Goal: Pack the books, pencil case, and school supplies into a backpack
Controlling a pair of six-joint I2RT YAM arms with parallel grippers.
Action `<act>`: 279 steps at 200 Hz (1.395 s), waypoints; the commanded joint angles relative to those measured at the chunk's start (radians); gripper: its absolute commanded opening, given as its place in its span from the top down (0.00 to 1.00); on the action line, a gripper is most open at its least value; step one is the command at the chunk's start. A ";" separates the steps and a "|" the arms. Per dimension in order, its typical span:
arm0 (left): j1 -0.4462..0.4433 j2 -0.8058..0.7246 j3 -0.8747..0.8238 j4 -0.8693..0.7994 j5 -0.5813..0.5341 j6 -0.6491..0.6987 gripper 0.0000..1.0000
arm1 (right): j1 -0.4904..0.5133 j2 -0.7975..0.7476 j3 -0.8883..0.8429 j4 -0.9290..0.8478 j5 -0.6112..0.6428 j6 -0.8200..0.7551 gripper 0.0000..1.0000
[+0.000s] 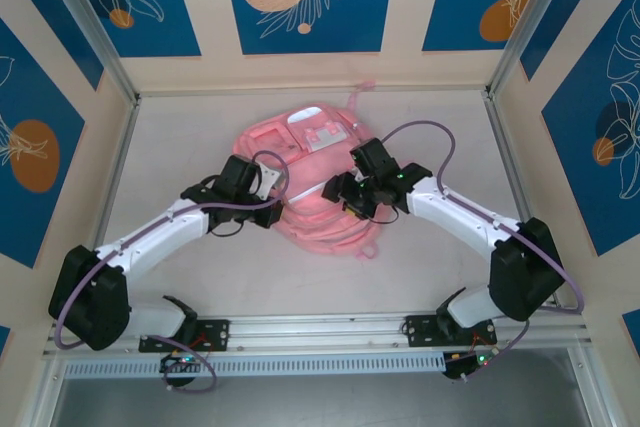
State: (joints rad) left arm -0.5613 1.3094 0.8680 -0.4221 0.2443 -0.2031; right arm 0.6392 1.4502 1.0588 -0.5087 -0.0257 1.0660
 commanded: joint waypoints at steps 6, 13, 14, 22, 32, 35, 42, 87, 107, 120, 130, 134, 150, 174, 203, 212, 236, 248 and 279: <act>-0.029 -0.025 -0.027 0.002 0.029 -0.042 1.00 | 0.026 0.027 0.039 -0.010 0.001 0.050 0.41; -0.037 -0.026 -0.031 0.003 0.029 -0.050 1.00 | 0.031 0.033 0.040 -0.010 0.004 0.059 0.41; -0.038 -0.026 -0.031 0.003 0.029 -0.051 1.00 | 0.032 0.033 0.040 -0.009 0.004 0.061 0.41; -0.048 -0.029 -0.034 0.006 0.029 -0.058 1.00 | 0.037 0.038 0.039 0.000 0.004 0.068 0.42; -0.059 -0.033 -0.038 0.010 0.030 -0.065 1.00 | 0.042 0.047 0.037 0.014 0.002 0.078 0.43; -0.062 -0.034 -0.038 0.011 0.032 -0.067 1.00 | 0.043 0.051 0.038 0.019 0.000 0.079 0.44; -0.069 -0.036 -0.038 0.012 0.037 -0.071 1.00 | 0.046 0.059 0.040 0.030 -0.004 0.081 0.46; -0.134 -0.050 -0.040 0.045 0.068 -0.113 1.00 | 0.055 0.098 0.049 0.115 -0.045 0.090 0.56; -0.165 -0.041 -0.050 0.092 0.098 -0.143 1.00 | 0.056 0.110 0.053 0.142 -0.058 0.092 0.59; -0.190 -0.025 -0.049 0.119 0.101 -0.162 1.00 | 0.059 0.117 0.056 0.150 -0.063 0.094 0.61; -0.206 -0.012 -0.044 0.143 0.104 -0.179 1.00 | 0.063 0.122 0.058 0.154 -0.066 0.094 0.62; -0.212 -0.006 -0.041 0.152 0.105 -0.185 1.00 | 0.062 0.125 0.058 0.154 -0.069 0.095 0.64; -0.237 0.019 -0.019 0.190 0.101 -0.214 1.00 | 0.062 0.124 0.046 0.160 -0.081 0.122 0.70; -0.275 0.062 0.014 0.270 0.081 -0.257 1.00 | 0.059 0.122 0.027 0.159 -0.085 0.149 0.71; -0.278 0.085 0.050 0.264 0.025 -0.292 0.95 | 0.033 0.061 -0.025 0.138 -0.071 0.153 0.66; -0.275 0.077 0.052 0.246 0.013 -0.292 0.91 | 0.025 0.027 -0.054 0.128 -0.058 0.149 0.62; -0.265 0.037 0.051 0.186 -0.001 -0.282 0.73 | 0.008 -0.069 -0.098 0.068 -0.003 0.109 0.55; -0.252 0.010 0.049 0.143 -0.022 -0.279 0.64 | 0.007 -0.100 -0.102 0.028 0.024 0.068 0.53; -0.188 -0.069 0.042 0.053 -0.093 -0.292 0.42 | 0.052 -0.119 -0.050 -0.085 0.131 -0.048 0.49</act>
State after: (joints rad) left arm -0.7998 1.3132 0.8948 -0.2745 0.2295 -0.4908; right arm 0.6556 1.3430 0.9695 -0.4686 -0.0002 1.1225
